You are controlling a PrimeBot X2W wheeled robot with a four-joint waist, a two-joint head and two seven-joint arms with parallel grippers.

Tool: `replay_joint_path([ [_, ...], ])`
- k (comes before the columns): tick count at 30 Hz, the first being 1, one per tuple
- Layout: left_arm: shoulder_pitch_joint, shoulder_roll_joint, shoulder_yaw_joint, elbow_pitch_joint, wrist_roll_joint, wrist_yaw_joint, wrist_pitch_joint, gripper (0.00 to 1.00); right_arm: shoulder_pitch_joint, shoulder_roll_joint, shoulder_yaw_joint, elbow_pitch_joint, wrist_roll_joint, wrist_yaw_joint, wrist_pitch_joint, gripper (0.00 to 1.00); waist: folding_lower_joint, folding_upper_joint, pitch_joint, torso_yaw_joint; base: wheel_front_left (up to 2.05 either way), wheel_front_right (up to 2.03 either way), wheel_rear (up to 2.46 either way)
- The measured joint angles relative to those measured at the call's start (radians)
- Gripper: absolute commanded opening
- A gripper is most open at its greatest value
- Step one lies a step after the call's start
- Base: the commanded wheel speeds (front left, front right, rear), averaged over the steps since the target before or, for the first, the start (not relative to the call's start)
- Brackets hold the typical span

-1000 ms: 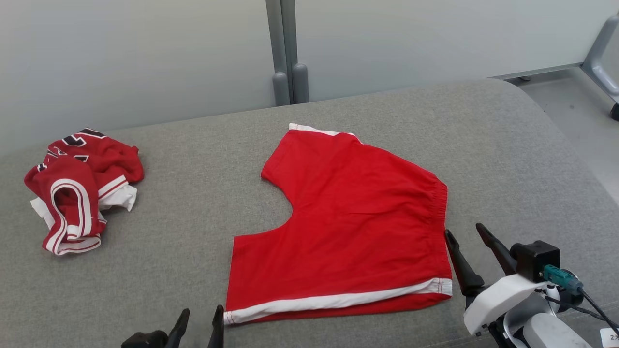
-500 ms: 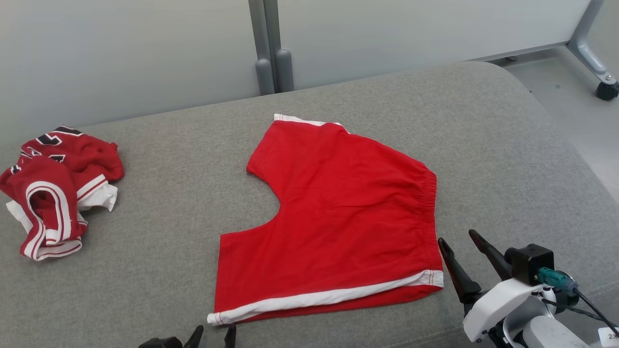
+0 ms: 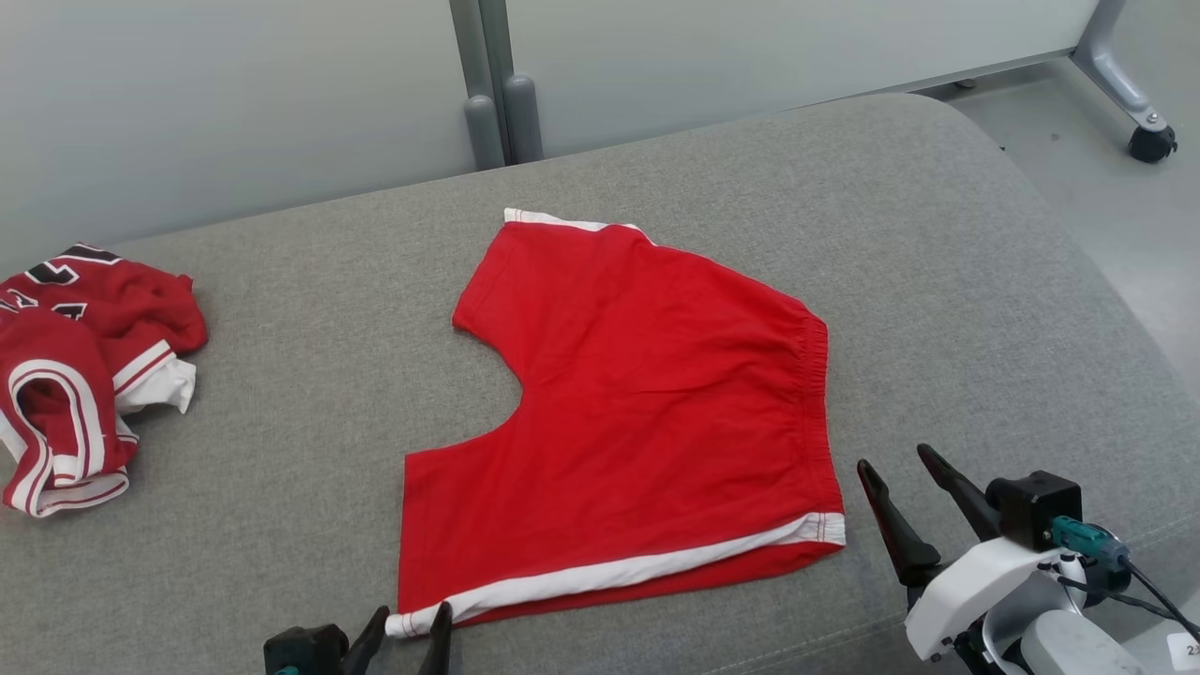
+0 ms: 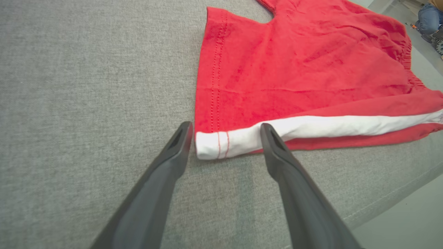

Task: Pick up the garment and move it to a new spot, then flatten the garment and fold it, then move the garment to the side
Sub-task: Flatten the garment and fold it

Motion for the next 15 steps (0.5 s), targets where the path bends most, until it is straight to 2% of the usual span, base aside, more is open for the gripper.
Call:
replay_joint_path([
  [15, 0.0, -0.002, -0.01, 0.036, 0.0, 0.001, -0.015, 1.0, -0.005, 0.007, -0.003, 0.01, 0.0, 0.001, 0.0, 1.0, 0.0, 0.0, 0.008, 0.009, 0.0, 0.0, 0.0],
])
